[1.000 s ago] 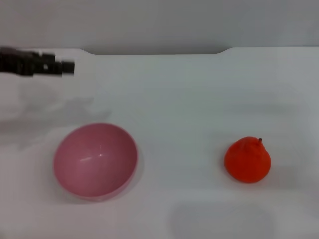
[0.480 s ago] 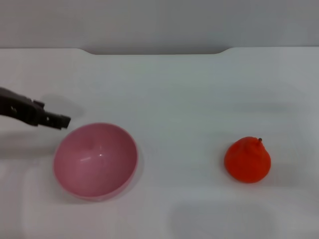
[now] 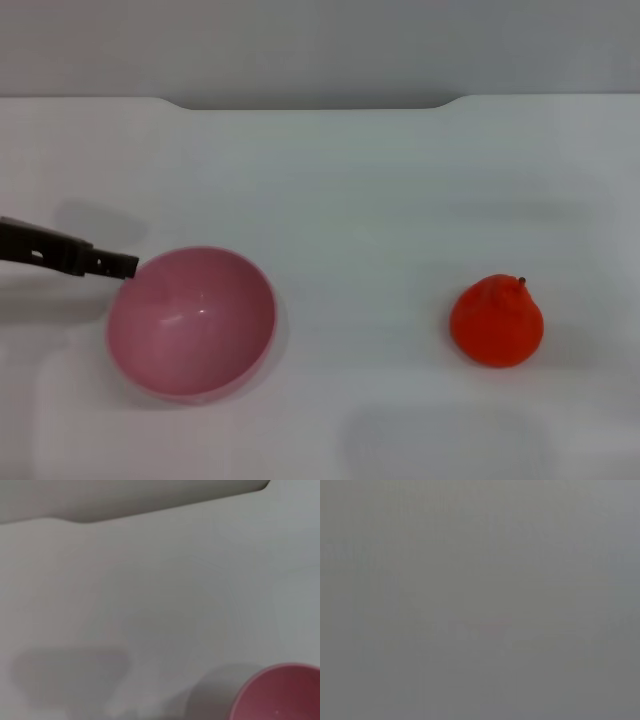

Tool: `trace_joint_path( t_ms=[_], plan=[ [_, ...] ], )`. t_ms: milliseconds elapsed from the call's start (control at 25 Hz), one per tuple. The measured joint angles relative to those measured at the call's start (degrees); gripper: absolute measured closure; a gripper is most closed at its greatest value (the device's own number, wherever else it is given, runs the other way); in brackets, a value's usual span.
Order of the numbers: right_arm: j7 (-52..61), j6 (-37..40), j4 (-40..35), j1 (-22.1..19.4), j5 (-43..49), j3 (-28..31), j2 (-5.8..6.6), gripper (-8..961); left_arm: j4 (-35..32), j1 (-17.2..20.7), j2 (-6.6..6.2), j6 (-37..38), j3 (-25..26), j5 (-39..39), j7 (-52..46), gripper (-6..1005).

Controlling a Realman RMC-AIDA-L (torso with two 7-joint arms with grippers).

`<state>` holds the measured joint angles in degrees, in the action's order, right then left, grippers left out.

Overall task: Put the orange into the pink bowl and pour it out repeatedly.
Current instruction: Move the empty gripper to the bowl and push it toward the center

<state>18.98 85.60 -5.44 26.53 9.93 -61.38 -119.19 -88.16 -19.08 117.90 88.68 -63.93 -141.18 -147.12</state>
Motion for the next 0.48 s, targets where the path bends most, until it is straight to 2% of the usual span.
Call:
trace_joint_path(
  t_ms=[480],
  plan=[
    [0.0, -0.2, -0.1, 0.9, 0.0, 0.4, 0.18, 299, 5.7, -0.9, -0.01, -2.5, -2.5, 0.1, 0.5, 204]
  ],
)
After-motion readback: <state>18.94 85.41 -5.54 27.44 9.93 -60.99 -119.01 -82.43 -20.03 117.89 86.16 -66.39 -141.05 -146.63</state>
